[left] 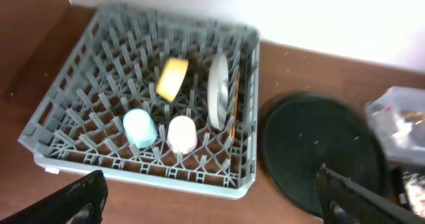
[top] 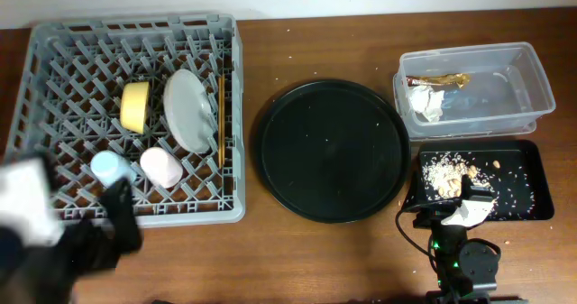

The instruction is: Sort waste into correct bins and load items into the dishwasher rack

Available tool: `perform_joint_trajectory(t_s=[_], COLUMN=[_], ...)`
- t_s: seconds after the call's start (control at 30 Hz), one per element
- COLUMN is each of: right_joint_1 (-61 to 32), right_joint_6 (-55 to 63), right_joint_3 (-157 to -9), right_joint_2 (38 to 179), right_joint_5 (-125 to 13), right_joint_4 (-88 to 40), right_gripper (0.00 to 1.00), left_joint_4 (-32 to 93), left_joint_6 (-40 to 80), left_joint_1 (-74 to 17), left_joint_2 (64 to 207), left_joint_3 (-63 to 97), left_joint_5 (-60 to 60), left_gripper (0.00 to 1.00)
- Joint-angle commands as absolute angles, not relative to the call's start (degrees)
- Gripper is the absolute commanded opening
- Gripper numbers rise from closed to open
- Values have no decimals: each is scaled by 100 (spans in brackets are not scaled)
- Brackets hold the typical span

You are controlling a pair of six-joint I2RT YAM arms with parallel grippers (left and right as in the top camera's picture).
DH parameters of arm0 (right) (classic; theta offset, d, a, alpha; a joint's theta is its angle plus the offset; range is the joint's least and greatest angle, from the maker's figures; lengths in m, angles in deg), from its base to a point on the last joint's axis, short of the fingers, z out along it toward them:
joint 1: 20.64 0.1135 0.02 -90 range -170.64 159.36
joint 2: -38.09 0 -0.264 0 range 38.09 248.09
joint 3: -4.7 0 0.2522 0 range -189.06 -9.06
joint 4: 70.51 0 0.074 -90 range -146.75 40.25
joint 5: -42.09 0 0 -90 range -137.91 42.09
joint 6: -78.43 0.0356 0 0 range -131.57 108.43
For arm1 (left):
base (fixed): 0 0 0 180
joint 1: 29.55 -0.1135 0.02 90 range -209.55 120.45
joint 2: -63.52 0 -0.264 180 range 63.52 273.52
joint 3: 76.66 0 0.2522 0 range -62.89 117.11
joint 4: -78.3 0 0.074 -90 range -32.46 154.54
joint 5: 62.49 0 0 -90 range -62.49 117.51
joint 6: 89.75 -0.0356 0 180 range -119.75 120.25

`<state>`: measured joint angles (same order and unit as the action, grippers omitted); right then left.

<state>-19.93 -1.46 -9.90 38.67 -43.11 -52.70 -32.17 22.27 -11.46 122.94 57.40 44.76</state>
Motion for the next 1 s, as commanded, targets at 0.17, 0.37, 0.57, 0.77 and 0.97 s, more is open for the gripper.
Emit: perform_joint_trajectory(t_s=[0.17,0.37,0.57,0.77,0.97], right_joint_1=[-2034,-2034,-2034,-2034,-2034], right_joint_6=[-162,-162,-162,-164,-164], right_joint_3=[-938,-938,-938,-938,-938], right_joint_2=[3834,3834,3834,3841,3841], right_joint_5=[-4320,-4320,-4320,-4320,-4322], right_joint_4=[-5259,-5259,-5259,-5259,-5257], right_gripper=[98,98,98,98,98], left_joint_4=[-36,3918,5815,6125,6121], left_joint_6=[1671,1379,1381,1383,1383], left_joint_1=[-1146,-2097,-2486,-2495,-2495], left_joint_2=[10063,7674,6397,6380,6382], left_joint_3=[1460,-3366,-5626,-6242,-6240], left_joint_5=[5176,4114,4052,4074,4074], left_gripper=[99,99,99,99,99])
